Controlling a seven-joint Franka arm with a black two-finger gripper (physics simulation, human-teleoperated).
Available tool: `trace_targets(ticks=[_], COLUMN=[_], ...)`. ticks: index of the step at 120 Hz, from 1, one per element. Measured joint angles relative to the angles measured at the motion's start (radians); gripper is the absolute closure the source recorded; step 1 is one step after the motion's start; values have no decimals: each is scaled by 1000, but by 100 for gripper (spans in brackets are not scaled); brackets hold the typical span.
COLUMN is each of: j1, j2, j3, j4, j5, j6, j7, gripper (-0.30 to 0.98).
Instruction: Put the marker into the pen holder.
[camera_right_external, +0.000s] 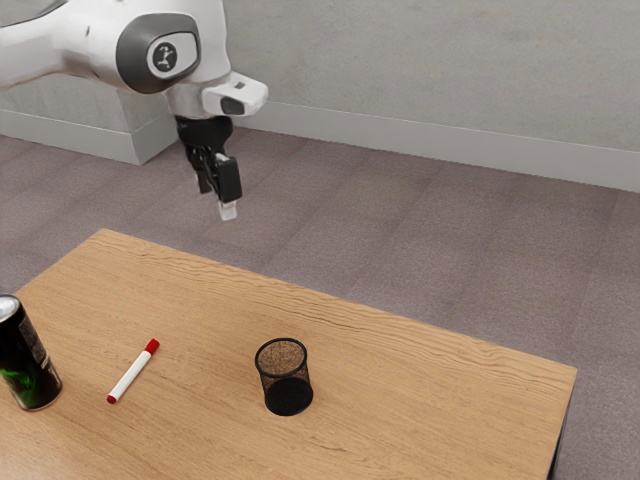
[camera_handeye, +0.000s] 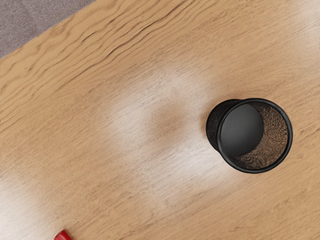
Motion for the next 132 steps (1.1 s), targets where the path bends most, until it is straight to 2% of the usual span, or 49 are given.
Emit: trace_targets(ticks=[28,40,50,72,84,104,109,121,132], j1=[51,119,197,241,266,295,305,325,315], j2=[-28,-143,-182,-168,-150,-53,-27,30,62], j3=[-1,2,72,115,117,116,116,116,115], j4=[-27,-259,-438,-540,-636,-657,-658,-657,-658], j5=[1,-1,-3,-1,7,38,41,40,28], j6=[44,147,286,477,568,653,667,709,746], j7=[124,155,164,176,116,7,-22,-98,-158], gripper=[0,0,0,0,0,0,3,21,31])
